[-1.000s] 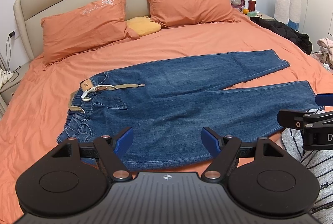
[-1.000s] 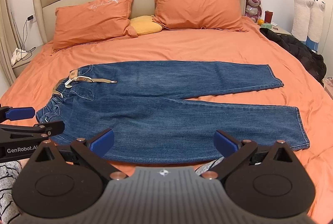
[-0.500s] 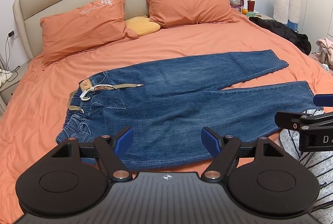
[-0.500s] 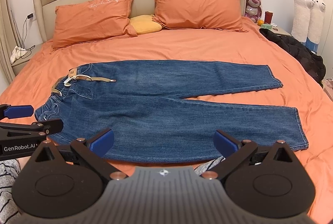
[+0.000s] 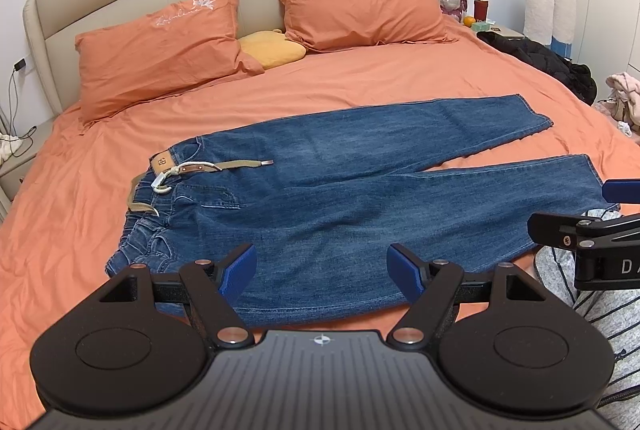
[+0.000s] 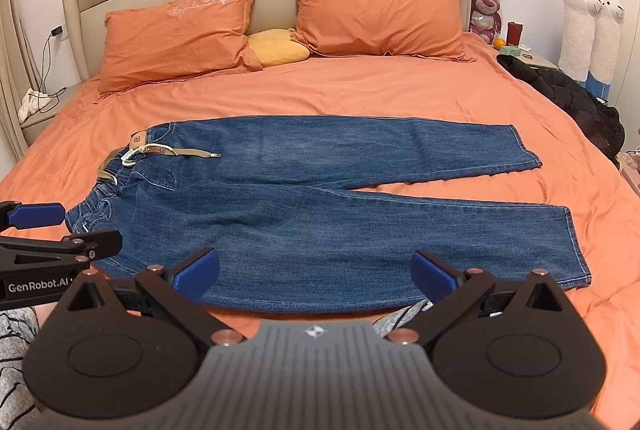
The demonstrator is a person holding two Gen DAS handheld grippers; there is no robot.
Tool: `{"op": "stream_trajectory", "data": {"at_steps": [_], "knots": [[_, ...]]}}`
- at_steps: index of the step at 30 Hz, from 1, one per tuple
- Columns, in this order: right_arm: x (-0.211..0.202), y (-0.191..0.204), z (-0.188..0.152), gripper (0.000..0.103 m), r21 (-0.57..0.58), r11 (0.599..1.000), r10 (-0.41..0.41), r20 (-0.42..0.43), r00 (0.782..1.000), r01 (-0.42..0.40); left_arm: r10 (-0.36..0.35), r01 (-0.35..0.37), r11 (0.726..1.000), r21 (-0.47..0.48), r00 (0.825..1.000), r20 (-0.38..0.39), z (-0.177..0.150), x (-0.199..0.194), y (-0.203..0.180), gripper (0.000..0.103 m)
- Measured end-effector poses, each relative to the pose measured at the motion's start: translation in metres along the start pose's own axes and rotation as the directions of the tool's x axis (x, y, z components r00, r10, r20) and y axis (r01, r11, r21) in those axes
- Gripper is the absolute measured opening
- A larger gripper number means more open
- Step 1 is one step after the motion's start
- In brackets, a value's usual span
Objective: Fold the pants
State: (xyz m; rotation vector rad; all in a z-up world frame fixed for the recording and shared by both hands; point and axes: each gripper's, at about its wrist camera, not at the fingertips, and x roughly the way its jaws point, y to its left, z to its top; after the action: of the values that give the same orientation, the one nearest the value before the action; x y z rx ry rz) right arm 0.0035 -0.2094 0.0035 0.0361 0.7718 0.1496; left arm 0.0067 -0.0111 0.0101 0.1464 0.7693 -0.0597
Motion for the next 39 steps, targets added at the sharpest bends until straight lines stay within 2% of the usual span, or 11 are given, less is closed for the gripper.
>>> {"op": "stream_trajectory", "data": {"at_steps": [39], "knots": [[-0.0048, 0.0001, -0.0026, 0.098, 0.016, 1.000, -0.004, 0.008, 1.000, 0.004, -0.001, 0.001, 1.000, 0.002, 1.000, 0.003, -0.0048, -0.0015, -0.0005, 0.087]]}}
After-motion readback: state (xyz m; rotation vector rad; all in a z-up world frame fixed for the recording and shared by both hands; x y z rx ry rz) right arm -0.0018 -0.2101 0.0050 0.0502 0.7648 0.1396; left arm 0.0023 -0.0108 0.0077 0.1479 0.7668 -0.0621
